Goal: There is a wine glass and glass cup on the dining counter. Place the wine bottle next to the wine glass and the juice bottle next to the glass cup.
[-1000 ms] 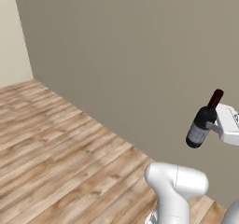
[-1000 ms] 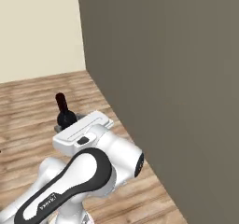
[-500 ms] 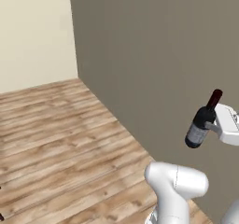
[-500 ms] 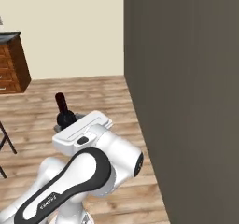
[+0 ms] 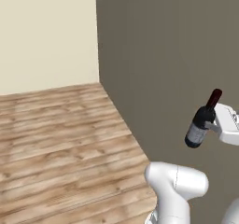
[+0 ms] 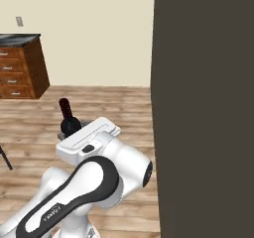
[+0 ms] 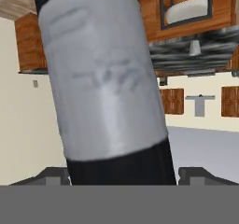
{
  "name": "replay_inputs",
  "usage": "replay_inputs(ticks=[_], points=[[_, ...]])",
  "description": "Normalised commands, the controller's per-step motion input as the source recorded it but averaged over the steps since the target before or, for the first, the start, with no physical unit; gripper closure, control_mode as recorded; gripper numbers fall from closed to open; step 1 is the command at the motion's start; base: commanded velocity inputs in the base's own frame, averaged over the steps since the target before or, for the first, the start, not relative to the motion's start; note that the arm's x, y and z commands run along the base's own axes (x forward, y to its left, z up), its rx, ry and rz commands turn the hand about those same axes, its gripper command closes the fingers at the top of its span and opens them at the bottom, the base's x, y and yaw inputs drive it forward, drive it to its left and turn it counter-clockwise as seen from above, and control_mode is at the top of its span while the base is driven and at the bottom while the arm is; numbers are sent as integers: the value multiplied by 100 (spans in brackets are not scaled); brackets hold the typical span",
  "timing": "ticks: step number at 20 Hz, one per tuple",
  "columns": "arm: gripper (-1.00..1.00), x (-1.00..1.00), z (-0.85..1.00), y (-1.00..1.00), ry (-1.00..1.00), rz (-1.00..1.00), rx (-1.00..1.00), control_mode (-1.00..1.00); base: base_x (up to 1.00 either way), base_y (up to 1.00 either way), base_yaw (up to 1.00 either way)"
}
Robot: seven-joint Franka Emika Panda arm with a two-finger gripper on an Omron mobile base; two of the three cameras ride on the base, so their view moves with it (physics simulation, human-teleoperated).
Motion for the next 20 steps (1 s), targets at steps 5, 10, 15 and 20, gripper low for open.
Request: replay_inputs(ticks=[5, 10, 15, 20], points=[[100, 0, 0, 0, 0, 0, 0, 100, 79, -51, 31], [100, 0, 0, 0, 0, 0, 0, 100, 86, -19, 37], [100, 0, 0, 0, 0, 0, 0, 100, 91, -6, 56], [100, 0, 0, 0, 0, 0, 0, 100, 60, -2, 73]])
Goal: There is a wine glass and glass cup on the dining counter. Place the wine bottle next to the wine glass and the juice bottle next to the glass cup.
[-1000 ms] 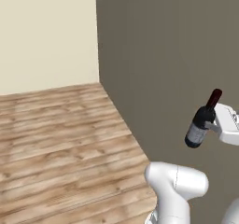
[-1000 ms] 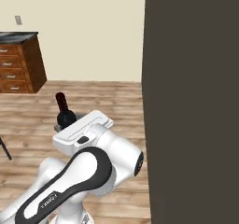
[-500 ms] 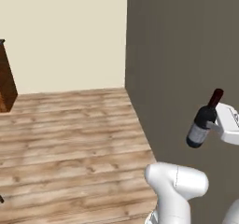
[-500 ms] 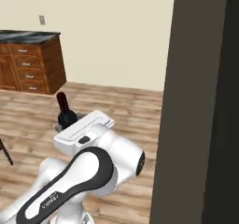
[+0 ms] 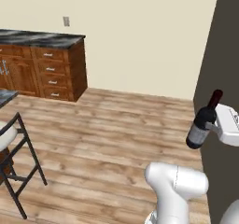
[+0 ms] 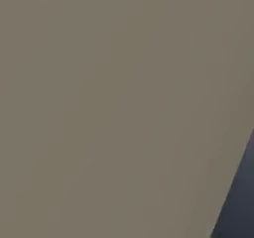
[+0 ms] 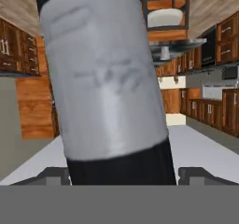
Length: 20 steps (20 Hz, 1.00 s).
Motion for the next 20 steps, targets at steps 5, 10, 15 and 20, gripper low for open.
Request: replay_inputs(ticks=[5, 10, 15, 20], points=[[100, 0, 0, 0, 0, 0, 0, 100, 74, -7, 74], [100, 0, 0, 0, 0, 0, 0, 100, 99, -8, 62], [100, 0, 0, 0, 0, 0, 0, 100, 100, -10, 58], [100, 0, 0, 0, 0, 0, 0, 100, 98, -24, 62]])
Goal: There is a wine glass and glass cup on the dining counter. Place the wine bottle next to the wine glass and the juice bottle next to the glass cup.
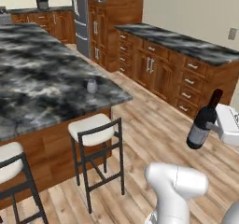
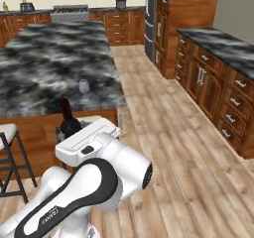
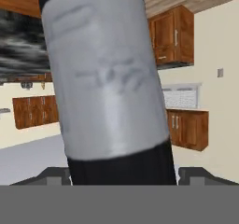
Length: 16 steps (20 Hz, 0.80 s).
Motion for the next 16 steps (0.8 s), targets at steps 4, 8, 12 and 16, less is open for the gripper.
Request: replay_inputs(ticks=[4, 8, 12, 16], points=[[100, 0, 0, 0, 0, 0, 0, 100, 98, -41, 50], [100, 0, 0, 0, 0, 0, 0, 100, 79, -19, 53], [100, 0, 0, 0, 0, 0, 0, 100, 56, -6, 44], [100, 0, 0, 0, 0, 0, 0, 100, 54, -21, 40]])
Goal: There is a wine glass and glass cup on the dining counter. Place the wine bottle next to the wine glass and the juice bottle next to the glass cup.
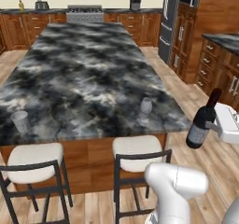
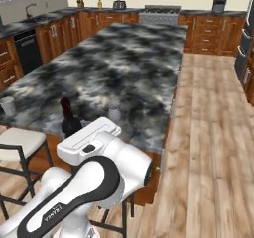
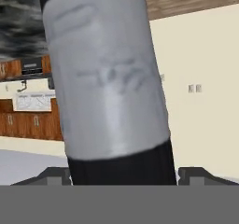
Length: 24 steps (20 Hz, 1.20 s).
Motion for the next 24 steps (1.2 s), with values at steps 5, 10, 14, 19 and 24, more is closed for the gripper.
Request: replay_inputs(ticks=[5, 10, 14, 19, 24], points=[[100, 0, 0, 0, 0, 0, 0, 100, 22, -45, 40], [100, 0, 0, 0, 0, 0, 0, 100, 2, -69, 17], [100, 5, 0, -19, 0, 1, 0, -100, 0, -28, 3], [100, 53, -4, -51, 0, 8, -1, -100, 0, 0, 0], [100, 100, -46, -31, 0, 11, -3, -100, 0, 0, 0]])
